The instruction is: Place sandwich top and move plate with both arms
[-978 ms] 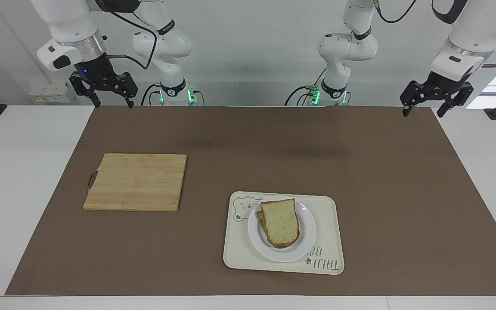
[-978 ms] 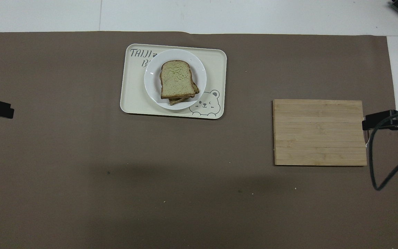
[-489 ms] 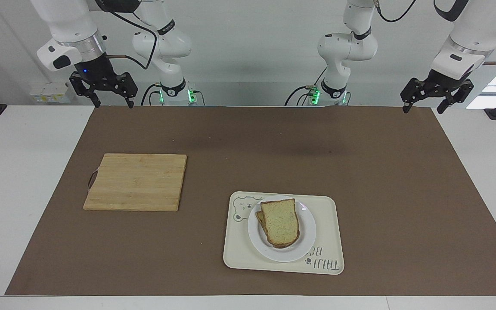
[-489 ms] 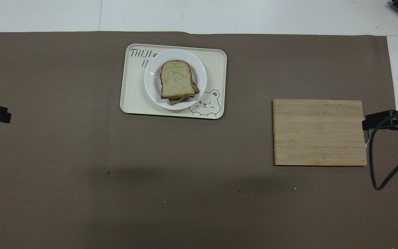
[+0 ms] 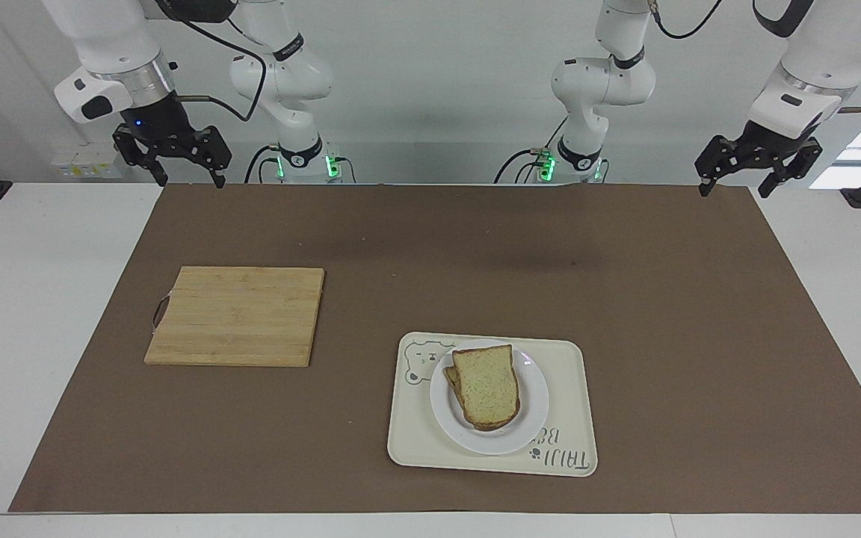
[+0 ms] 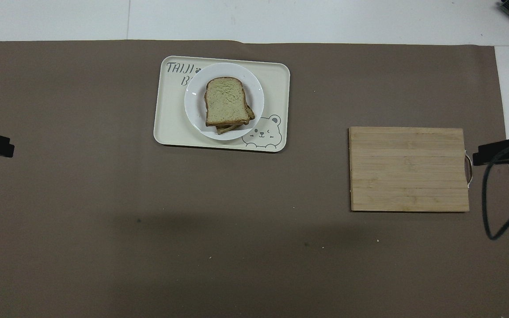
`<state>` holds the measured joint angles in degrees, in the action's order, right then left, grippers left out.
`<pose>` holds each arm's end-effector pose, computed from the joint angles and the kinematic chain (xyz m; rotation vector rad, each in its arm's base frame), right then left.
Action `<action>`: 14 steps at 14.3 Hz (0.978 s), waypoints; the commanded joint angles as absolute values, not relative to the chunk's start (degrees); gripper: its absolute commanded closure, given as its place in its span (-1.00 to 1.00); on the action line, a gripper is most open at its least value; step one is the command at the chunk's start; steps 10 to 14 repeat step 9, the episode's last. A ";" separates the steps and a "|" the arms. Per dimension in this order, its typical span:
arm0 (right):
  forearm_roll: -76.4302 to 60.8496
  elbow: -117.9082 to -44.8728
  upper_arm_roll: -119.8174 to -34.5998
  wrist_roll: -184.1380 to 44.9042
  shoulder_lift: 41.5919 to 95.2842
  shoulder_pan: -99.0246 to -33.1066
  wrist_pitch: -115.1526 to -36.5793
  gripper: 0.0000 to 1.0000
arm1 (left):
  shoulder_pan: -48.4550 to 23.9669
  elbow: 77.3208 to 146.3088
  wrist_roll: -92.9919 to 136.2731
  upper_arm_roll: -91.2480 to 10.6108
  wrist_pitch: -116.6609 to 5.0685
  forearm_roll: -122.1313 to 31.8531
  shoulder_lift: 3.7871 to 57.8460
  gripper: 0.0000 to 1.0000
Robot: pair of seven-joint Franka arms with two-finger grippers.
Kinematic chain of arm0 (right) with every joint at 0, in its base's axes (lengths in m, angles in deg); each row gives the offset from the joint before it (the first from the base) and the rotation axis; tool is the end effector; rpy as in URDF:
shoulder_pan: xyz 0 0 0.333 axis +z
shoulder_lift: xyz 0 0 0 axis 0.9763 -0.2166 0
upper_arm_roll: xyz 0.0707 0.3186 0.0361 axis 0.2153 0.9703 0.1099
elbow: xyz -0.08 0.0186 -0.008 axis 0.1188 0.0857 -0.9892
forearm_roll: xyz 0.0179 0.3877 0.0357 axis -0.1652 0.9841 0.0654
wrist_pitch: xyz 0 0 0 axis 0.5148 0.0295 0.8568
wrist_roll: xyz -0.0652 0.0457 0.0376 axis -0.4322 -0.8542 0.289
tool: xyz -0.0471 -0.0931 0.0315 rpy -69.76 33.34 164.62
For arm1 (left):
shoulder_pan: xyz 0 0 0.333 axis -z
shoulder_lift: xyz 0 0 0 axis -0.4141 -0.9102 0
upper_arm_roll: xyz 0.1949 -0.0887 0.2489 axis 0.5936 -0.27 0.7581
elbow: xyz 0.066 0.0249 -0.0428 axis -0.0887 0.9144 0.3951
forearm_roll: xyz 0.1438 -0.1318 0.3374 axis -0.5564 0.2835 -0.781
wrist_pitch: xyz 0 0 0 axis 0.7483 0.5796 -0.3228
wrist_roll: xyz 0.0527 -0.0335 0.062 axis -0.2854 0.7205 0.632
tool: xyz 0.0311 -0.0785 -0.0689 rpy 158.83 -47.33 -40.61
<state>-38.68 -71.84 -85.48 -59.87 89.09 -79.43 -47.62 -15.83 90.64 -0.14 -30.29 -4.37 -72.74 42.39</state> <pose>0.5181 -0.0284 0.6515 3.1354 -0.1279 0.0125 0.5367 -0.0094 0.6621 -3.0962 0.2119 -0.0117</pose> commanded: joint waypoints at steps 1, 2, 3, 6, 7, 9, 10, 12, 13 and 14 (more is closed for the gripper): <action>-39.61 -71.42 -87.39 -60.39 88.79 -79.34 -47.04 -1.00 | -15.50 90.07 0.40 -30.00 -3.19 -73.44 42.28 -1.00; -39.61 -71.42 -87.66 -60.39 88.79 -79.25 -47.04 -1.00 | -15.50 90.07 0.40 -30.00 -3.28 -73.44 42.37 -1.00; -39.61 -71.50 -87.66 -60.39 88.79 -79.16 -47.04 -1.00 | -15.50 90.07 0.40 -30.00 -3.46 -73.44 42.28 -1.00; -39.61 -71.51 -87.84 -60.39 88.79 -79.16 -47.04 -1.00 | -15.41 90.07 -0.13 -30.00 -3.02 -73.35 42.37 -1.00; -39.70 -71.51 -87.84 -60.39 88.79 -79.16 -46.95 -1.00 | -14.97 90.42 -0.04 -30.17 -2.41 -73.35 42.46 -1.00; -39.70 -71.51 -88.10 -60.39 88.70 -79.16 -46.95 -1.00 | -15.23 90.07 0.22 -30.52 -3.19 -73.35 42.37 -1.00; -39.70 -71.51 -88.10 -60.39 88.70 -79.16 -46.95 -1.00 | -15.23 90.07 0.22 -30.52 -3.19 -73.35 42.37 -1.00; -39.70 -71.51 -88.10 -60.39 88.70 -79.16 -46.95 -1.00 | -15.23 90.07 0.22 -30.52 -3.19 -73.35 42.37 -1.00; -39.70 -71.51 -88.10 -60.39 88.70 -79.16 -46.95 -1.00 | -15.23 90.07 0.22 -30.52 -3.19 -73.35 42.37 -1.00; -39.70 -71.51 -88.10 -60.39 88.70 -79.16 -46.95 -1.00 | -15.23 90.07 0.22 -30.52 -3.19 -73.35 42.37 -1.00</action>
